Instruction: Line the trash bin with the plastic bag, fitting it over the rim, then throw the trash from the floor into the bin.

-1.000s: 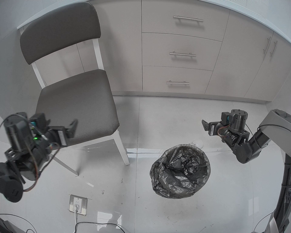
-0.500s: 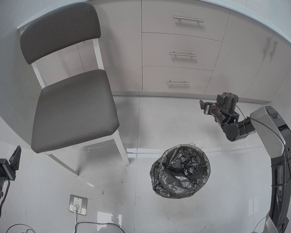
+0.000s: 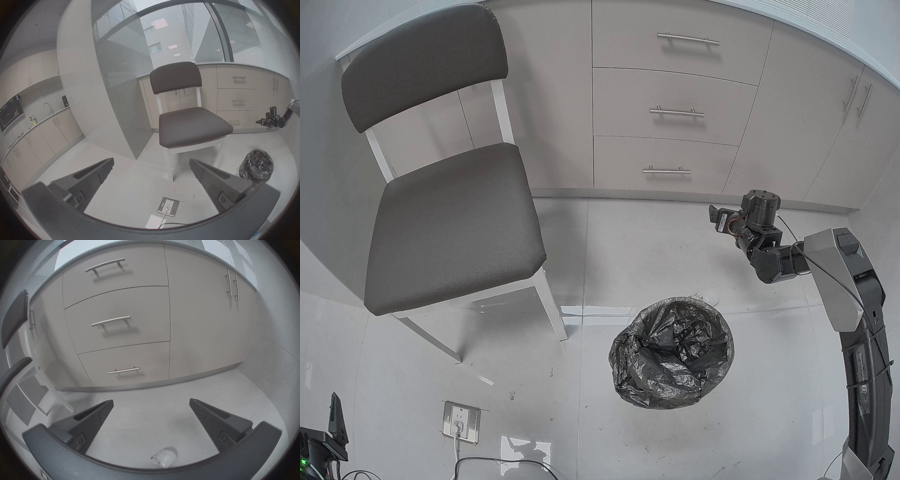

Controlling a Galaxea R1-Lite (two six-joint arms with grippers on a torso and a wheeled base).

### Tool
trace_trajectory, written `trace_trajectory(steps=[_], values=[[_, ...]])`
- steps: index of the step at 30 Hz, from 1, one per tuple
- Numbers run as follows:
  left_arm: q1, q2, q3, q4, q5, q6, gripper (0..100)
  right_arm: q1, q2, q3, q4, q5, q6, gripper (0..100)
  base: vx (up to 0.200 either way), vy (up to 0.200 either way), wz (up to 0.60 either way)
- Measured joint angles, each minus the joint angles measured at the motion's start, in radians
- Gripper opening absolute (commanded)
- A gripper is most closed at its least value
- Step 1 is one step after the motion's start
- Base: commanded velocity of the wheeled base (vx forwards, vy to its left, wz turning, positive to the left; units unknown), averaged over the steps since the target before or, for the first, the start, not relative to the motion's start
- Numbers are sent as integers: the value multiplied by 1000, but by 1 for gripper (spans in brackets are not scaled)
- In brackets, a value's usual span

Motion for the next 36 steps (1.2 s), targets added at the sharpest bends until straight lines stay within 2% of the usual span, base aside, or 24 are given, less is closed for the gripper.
trace_trajectory(steps=[5,9,14,18,25,29,36], values=[[9,-56,8,3,-9,-1,100,-3,14,-10,3,-1,2,100,0,0,0],[-5,-80,17,10,-83,-10,100,-2,21,-11,3,-1,3,100,0,0,0],[-66,-118,22,61,-163,-52,100,-3,22,-11,3,-2,3,100,0,0,0],[-81,-140,23,70,-167,-87,100,-3,21,-3,1,-2,2,100,0,0,0],[-84,-157,23,70,-196,-29,100,-2,20,3,-1,-2,1,100,0,0,0],[-86,-160,23,68,-223,-45,100,-1,20,4,-2,-2,1,100,0,0,0],[-83,-161,22,72,-221,-53,100,0,20,4,-2,-1,1,100,0,0,0]])
